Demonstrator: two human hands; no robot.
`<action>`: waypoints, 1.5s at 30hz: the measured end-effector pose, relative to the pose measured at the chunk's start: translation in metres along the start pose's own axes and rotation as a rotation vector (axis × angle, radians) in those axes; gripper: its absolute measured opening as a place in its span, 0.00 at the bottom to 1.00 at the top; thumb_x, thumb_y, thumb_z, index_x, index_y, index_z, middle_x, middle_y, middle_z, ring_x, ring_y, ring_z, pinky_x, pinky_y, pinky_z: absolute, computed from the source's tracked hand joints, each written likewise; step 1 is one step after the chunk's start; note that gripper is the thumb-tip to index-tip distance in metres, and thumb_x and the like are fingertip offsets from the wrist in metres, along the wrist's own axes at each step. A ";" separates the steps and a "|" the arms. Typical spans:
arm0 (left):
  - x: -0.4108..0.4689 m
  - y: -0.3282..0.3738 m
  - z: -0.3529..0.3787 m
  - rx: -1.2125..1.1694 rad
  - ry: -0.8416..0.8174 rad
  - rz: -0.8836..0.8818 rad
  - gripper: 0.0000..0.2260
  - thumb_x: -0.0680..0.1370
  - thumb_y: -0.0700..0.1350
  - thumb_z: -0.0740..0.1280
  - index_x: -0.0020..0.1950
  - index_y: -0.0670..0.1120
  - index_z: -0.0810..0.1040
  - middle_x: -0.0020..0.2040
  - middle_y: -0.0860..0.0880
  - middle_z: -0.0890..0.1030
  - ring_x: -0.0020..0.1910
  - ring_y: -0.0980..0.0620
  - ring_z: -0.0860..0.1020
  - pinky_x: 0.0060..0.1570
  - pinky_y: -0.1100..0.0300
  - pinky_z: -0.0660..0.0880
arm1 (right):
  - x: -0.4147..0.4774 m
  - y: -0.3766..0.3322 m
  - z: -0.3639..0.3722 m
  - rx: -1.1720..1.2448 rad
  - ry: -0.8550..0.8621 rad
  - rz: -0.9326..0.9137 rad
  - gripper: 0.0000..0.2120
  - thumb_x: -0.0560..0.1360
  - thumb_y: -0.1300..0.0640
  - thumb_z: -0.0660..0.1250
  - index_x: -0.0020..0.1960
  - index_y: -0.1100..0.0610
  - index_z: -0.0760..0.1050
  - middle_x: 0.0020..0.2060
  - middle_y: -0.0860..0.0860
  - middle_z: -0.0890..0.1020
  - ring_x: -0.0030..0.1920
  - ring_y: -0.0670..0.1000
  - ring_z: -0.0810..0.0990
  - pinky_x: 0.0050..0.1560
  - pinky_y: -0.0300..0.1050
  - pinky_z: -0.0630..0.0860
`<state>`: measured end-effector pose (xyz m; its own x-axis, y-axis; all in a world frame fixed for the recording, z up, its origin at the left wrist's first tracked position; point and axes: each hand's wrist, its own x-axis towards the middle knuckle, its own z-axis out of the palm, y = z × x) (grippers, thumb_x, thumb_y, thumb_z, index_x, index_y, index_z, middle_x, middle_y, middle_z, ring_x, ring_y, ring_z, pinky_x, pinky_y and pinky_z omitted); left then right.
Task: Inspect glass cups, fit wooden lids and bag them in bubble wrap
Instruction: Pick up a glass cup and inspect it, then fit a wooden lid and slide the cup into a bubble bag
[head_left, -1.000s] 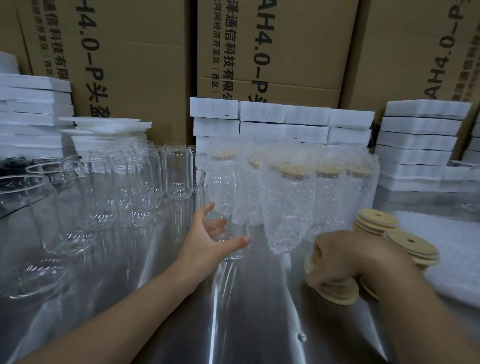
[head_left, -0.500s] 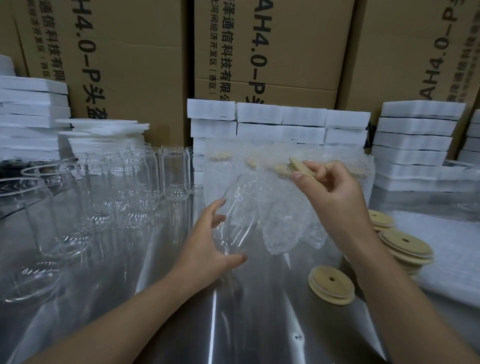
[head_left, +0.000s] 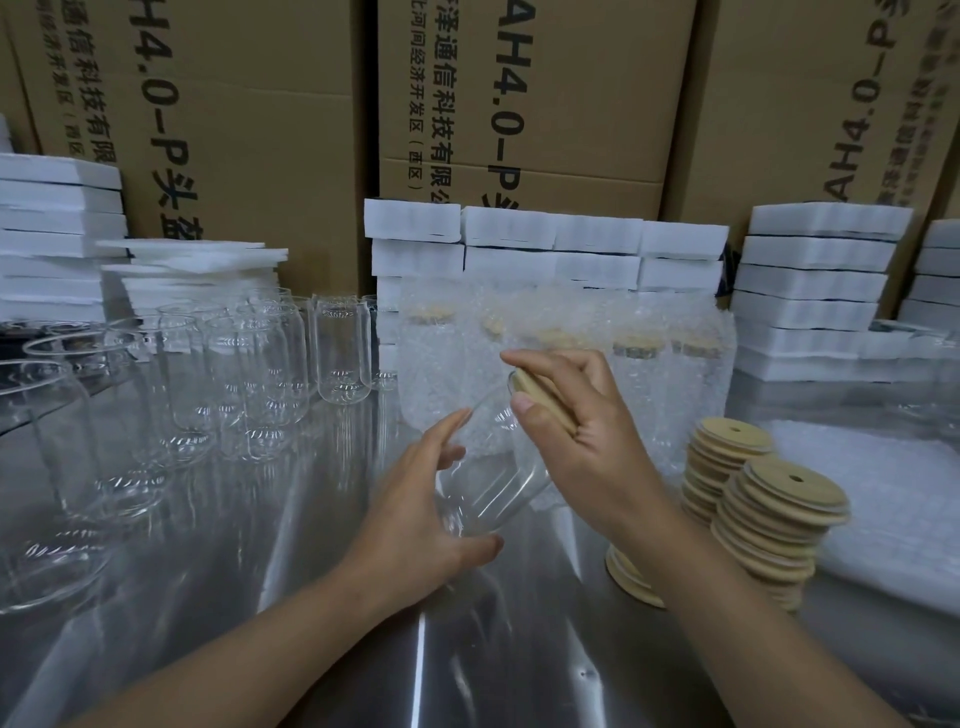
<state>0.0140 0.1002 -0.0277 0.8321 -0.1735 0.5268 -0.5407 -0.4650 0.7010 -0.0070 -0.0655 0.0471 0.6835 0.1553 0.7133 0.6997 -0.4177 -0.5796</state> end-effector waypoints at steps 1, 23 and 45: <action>-0.001 0.000 0.000 -0.004 0.005 0.005 0.48 0.61 0.46 0.82 0.64 0.79 0.55 0.66 0.57 0.72 0.65 0.71 0.67 0.63 0.59 0.71 | 0.000 0.000 0.001 -0.007 0.003 -0.007 0.12 0.73 0.44 0.61 0.57 0.34 0.71 0.54 0.44 0.70 0.54 0.34 0.71 0.52 0.22 0.65; -0.003 0.005 0.002 -0.017 -0.004 0.024 0.43 0.59 0.53 0.76 0.65 0.75 0.56 0.66 0.61 0.70 0.66 0.66 0.68 0.64 0.53 0.72 | -0.005 0.003 0.008 -0.103 0.054 -0.068 0.18 0.70 0.42 0.67 0.59 0.36 0.70 0.56 0.40 0.75 0.58 0.42 0.75 0.60 0.38 0.71; 0.003 0.015 -0.001 -0.436 0.197 -0.136 0.35 0.52 0.64 0.77 0.55 0.78 0.68 0.58 0.57 0.79 0.58 0.67 0.76 0.45 0.72 0.75 | 0.019 0.038 -0.138 -0.596 0.292 0.541 0.12 0.78 0.47 0.59 0.57 0.49 0.74 0.50 0.47 0.77 0.50 0.52 0.75 0.43 0.45 0.69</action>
<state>0.0087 0.0933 -0.0156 0.8822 0.0504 0.4682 -0.4653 -0.0587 0.8832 0.0037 -0.2020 0.0930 0.7539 -0.4037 0.5182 0.0104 -0.7814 -0.6239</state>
